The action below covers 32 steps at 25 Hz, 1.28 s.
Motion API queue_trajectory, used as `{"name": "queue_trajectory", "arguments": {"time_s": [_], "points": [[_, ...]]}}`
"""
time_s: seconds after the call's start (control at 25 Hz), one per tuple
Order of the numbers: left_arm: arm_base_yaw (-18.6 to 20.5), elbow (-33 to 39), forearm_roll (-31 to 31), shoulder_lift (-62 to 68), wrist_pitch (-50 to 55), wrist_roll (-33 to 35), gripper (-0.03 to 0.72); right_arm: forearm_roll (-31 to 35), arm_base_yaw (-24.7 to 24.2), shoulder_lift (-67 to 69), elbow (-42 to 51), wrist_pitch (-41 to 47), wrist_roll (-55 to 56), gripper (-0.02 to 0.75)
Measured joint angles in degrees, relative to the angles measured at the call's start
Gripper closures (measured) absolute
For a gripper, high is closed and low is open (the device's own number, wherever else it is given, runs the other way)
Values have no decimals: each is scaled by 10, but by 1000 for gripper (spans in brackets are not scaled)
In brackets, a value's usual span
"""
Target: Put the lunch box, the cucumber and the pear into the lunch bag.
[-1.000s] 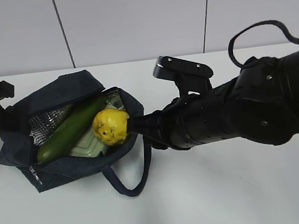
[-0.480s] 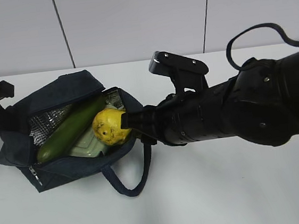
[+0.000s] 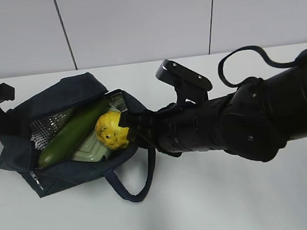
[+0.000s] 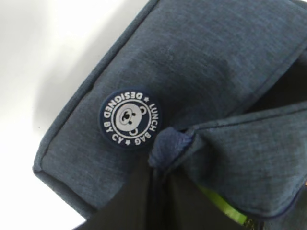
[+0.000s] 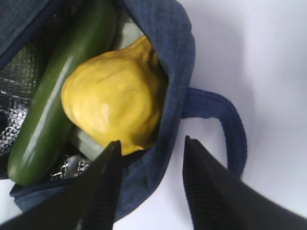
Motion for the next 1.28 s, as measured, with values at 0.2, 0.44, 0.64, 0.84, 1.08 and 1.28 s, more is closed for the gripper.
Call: {"name": "queue_trajectory", "arguments": {"time_s": [0.2, 0.44, 0.64, 0.84, 1.08, 1.28], "points": [[0, 0, 0, 0, 0, 0, 683, 2, 0, 21, 0, -6, 7, 400], [0, 0, 0, 0, 0, 0, 685, 2, 0, 34, 0, -43, 10, 452], [0, 0, 0, 0, 0, 0, 685, 3, 0, 47, -3, -71, 20, 472], [0, 0, 0, 0, 1, 0, 685, 3, 0, 71, -9, -84, 39, 473], [0, 0, 0, 0, 2, 0, 685, -8, 0, 82, -9, -112, 63, 525], [0, 0, 0, 0, 2, 0, 685, -16, 0, 84, -10, -116, 66, 686]]}}
